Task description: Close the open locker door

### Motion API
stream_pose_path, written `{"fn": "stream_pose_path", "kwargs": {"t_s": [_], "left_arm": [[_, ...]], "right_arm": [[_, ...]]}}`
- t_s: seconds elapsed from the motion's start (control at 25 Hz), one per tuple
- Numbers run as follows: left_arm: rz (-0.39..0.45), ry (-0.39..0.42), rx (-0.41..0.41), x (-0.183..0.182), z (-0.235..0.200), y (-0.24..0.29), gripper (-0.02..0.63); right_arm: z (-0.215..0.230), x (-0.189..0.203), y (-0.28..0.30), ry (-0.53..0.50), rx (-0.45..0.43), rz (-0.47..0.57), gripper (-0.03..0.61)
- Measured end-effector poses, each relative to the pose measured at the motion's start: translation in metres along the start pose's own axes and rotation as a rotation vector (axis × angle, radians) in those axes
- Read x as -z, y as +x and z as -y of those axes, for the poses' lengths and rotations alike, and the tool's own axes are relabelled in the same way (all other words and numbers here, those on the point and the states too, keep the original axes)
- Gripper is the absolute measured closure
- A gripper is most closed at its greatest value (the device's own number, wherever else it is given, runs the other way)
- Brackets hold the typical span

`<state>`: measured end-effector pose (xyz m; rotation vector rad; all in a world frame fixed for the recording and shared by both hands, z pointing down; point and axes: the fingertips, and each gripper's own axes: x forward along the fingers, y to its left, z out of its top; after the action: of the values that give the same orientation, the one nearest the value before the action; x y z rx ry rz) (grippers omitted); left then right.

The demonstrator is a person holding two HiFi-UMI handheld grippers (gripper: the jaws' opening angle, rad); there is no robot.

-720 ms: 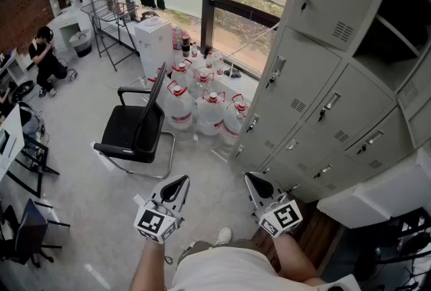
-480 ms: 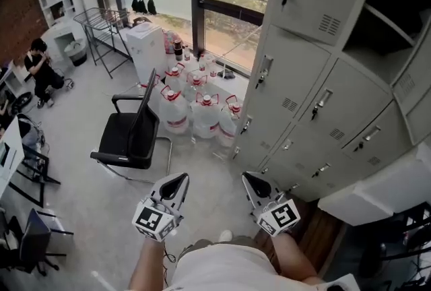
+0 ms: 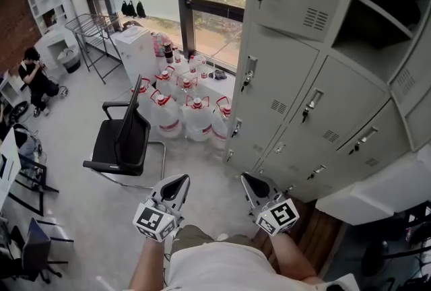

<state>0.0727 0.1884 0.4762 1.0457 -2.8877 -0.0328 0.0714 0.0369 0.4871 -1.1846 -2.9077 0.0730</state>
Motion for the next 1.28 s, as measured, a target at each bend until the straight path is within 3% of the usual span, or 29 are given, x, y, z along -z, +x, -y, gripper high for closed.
{"fn": "stream_pose_path", "kwargs": {"t_s": [0.36,0.92,1.08,1.28], "left_arm": [[0.009,-0.018,0.088,0.006,-0.053,0.07,0.614],[-0.012,-0.005,0.373,-0.013,-0.189,0.202,0.614],[-0.022,0.004,0.468,-0.012,-0.201,0.232,0.614],[-0.037,0.008,0.597,-0.013,-0.182,0.269,0.614]], "right_arm": [[0.051,0.009,0.051,-0.013,0.074,-0.026,0.57],[0.134,-0.002,0.191,0.008,0.32,-0.012,0.569],[0.153,-0.01,0.198,-0.018,0.414,-0.003,0.569],[0.176,-0.02,0.177,-0.037,0.548,0.013,0.569]]}}
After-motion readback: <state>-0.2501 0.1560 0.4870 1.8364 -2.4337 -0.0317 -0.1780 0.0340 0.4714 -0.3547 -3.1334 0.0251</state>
